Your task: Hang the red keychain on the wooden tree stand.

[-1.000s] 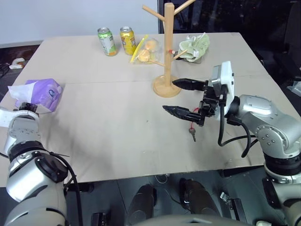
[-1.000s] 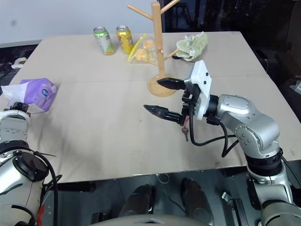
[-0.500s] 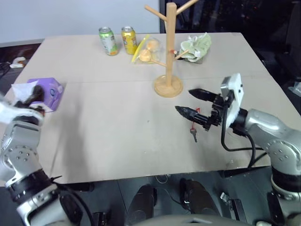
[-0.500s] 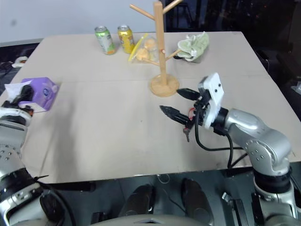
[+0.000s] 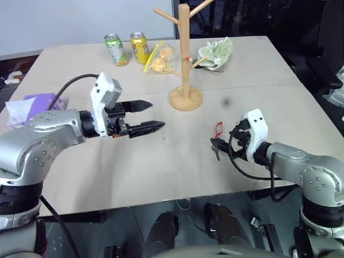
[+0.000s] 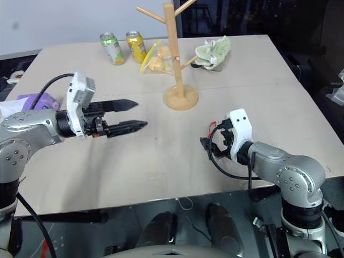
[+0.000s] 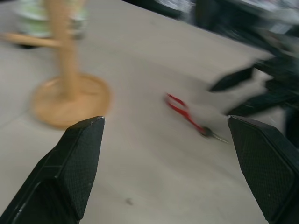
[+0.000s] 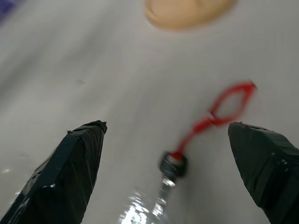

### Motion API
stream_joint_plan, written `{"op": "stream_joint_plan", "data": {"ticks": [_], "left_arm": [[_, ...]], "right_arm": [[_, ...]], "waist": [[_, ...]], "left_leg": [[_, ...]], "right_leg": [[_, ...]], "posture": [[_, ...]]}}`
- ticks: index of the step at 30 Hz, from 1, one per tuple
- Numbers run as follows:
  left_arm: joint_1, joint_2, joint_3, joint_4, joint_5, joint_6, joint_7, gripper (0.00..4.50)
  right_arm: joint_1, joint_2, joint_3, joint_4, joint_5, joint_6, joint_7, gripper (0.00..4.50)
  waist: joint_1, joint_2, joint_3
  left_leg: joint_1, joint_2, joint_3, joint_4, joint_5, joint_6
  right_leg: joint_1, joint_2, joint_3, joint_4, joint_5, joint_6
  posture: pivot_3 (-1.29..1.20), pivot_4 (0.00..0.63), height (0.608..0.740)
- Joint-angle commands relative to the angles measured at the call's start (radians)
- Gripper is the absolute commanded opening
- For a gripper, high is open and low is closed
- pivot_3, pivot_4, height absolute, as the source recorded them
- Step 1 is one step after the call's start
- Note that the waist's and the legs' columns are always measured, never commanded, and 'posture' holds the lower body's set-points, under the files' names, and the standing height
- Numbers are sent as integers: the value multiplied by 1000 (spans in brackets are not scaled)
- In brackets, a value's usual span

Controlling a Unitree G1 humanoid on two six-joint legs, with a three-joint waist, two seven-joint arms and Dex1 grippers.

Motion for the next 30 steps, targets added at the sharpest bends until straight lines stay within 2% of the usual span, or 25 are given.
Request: {"op": "stream_joint_plan", "data": {"ticks": [1, 8, 16, 23, 30], "left_arm": [[-22, 25, -48, -23, 40, -31, -118, 4347], [-81, -28, -101, 0, 115, -63, -159, 4347], [-99, -69, -106, -14, 143, -48, -159, 4347], [-105, -93, -104, -17, 155, -40, -144, 4347], [-109, -98, -93, -16, 151, -31, -140, 4347]], "right_arm": [[-16, 55, 21, 16, -53, 29, -56, 4500], [-37, 105, 140, 79, -177, -5, -41, 4500], [-49, 111, 158, 185, -305, -91, -29, 4500], [-71, 128, 236, 248, -397, -192, -5, 4500], [-64, 124, 246, 274, -451, -224, 27, 4500]], "waist": [[0, 0, 0], [3, 0, 0], [-3, -1, -1], [-12, -2, -2], [-17, -2, -2]], "left_leg": [[-1, 0, 0, 0, 0, 0], [-2, 1, 0, 0, 0, 0], [0, 2, 0, 1, 0, 0], [1, 2, 0, 2, 0, 1], [1, 2, 0, 2, 0, 1]], "right_leg": [[0, 0, 0, -1, 0, 0], [0, 0, 0, -3, 0, 0], [1, 1, 0, -3, 0, 1], [2, 2, 0, -2, 1, 1], [2, 2, 1, -2, 2, 4]], "posture": [[0, 150, 740], [0, 150, 740], [0, 150, 740], [0, 150, 740], [0, 150, 740]]}}
